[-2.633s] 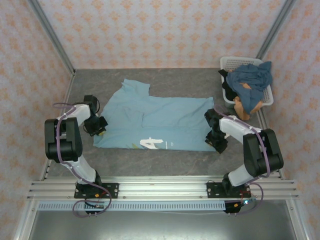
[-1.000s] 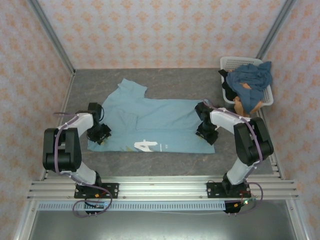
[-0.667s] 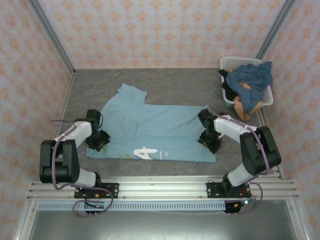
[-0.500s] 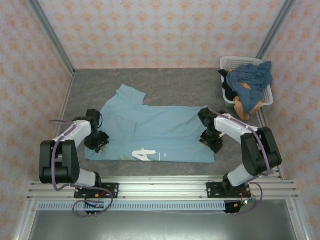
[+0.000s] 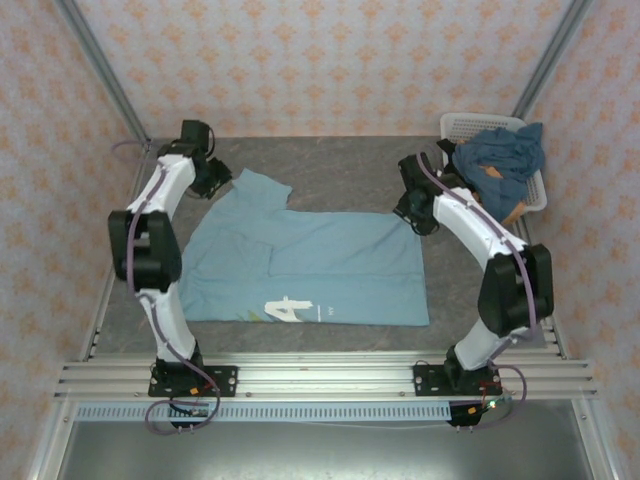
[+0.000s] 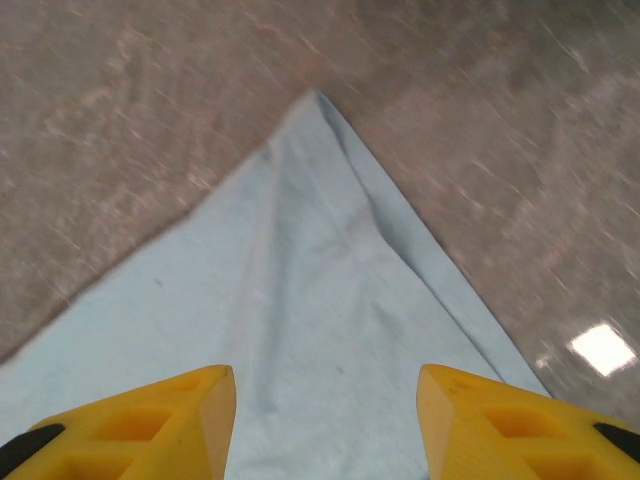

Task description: Fold and stack the t-shirts

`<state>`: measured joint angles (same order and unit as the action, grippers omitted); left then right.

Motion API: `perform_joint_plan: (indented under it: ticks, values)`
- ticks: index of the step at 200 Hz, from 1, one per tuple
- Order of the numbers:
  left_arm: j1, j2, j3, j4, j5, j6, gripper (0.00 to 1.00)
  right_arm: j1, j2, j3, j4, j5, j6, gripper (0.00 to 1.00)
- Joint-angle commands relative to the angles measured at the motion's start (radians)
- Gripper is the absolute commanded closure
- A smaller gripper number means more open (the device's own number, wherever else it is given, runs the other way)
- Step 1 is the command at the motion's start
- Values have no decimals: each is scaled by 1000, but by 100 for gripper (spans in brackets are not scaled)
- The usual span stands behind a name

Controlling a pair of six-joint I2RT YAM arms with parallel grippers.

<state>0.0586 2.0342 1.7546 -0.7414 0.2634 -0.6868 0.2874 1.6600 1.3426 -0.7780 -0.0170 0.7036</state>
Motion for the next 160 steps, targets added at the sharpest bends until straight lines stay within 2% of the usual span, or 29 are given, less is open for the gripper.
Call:
perform_joint_plan:
  ticks: [1,31,54,99,130,160]
  values:
    - [1,175,202,23,82,28,60,-24,63,70,14,6,-83,49]
    - [-17,410,537,-33,74,114,60,-39,123,115,5,-3,-110,49]
    - [-20,541,695,-70,68,130,59,-45,139,124,-2,-14,-113,48]
    - [-38,631,743,-59,19,142,56,-46,129,114,-15,-21,-99,48]
    - [-57,670,773,-125,-68,170,56,-45,128,106,-13,-31,-86,48]
    - [-97,731,873,-269,-187,210,59,-45,129,91,-6,-41,-66,48]
